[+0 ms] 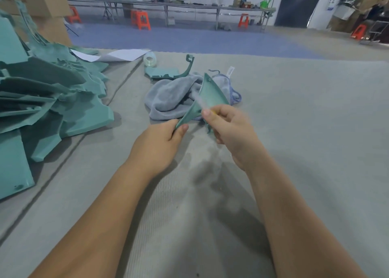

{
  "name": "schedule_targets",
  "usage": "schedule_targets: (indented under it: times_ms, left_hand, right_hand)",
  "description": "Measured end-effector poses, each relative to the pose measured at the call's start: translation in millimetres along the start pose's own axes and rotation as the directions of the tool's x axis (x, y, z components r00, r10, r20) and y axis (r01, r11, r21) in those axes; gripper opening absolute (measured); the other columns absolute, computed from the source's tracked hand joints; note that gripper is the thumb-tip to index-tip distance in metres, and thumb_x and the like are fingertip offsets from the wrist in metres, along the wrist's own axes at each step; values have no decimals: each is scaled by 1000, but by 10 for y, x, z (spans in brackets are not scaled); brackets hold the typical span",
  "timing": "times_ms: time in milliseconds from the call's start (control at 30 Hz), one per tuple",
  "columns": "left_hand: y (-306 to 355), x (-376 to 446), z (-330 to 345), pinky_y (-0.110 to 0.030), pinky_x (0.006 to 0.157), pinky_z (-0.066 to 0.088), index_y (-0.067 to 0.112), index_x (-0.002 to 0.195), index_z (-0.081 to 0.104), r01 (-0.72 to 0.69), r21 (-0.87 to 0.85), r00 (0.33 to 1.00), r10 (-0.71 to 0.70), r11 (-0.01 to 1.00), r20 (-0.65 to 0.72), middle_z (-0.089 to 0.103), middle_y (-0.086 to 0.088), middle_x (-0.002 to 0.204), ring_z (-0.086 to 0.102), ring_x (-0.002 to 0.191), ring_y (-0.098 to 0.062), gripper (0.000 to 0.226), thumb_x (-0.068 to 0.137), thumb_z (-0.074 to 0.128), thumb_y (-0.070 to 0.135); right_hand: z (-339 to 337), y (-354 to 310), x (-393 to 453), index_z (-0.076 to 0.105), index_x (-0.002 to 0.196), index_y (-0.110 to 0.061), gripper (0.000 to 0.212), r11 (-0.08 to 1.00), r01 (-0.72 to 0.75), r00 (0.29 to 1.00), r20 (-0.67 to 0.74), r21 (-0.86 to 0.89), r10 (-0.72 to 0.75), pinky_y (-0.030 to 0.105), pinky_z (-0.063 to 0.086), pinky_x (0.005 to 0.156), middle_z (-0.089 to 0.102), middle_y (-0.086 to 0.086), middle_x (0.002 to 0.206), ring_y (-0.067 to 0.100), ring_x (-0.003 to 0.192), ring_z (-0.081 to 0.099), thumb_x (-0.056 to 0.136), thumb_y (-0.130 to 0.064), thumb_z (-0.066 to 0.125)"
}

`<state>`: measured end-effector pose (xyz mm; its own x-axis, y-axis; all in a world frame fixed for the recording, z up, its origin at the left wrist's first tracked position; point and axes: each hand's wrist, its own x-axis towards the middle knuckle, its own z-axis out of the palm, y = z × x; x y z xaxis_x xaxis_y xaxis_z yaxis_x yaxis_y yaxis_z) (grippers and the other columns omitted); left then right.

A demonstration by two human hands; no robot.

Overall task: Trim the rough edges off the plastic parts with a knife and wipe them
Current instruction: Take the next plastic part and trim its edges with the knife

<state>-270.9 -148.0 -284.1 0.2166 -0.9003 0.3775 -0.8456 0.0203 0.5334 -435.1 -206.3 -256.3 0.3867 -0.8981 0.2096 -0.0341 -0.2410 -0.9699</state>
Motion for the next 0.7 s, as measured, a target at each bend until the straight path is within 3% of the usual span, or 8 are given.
schedule_targets:
  times_ms: [100,233,500,633,700]
  left_hand:
    - [13,-11,3,-33,53,35,30,75,47,-25,39,999,26,999,-20,48,11,60,49,62,-19,31,99,37,47]
    - [29,-23,0,-31,48,28,28,70,41,-47,100,999,49,994,-18,44,11,58,42,54,-7,34,99,36,45]
    - [76,-49,-5,-25,43,18,31,76,38,-146,205,983,165,968,-80,33,14,52,32,46,-2,26,98,34,46]
    - [77,-48,2,-25,43,16,28,72,38,-160,241,977,188,957,-99,32,14,50,31,45,-3,33,96,31,49]
    - [84,-47,5,-24,43,14,27,70,36,-164,248,974,196,955,-111,31,13,49,30,44,-3,34,97,34,47]
  right_hand:
    - [68,-76,-37,62,70,-20,28,980,13,997,71,-197,1,22,31,55,44,-11,54,3,49,38,96,-27,57]
    - [144,-157,-67,60,68,-7,29,933,21,1000,24,-359,-13,27,33,56,45,-1,55,11,51,37,94,-20,59]
    - [139,-197,-71,54,84,16,37,942,-78,995,-88,-327,52,28,24,56,35,9,64,16,55,28,90,-20,59]
    - [149,-202,-66,55,82,16,37,930,-57,991,-134,-363,8,29,26,57,35,8,62,16,57,30,88,-20,61]
    - [151,-201,-65,54,72,12,36,920,-45,988,-156,-388,-18,28,25,54,32,5,57,15,54,28,87,-20,62]
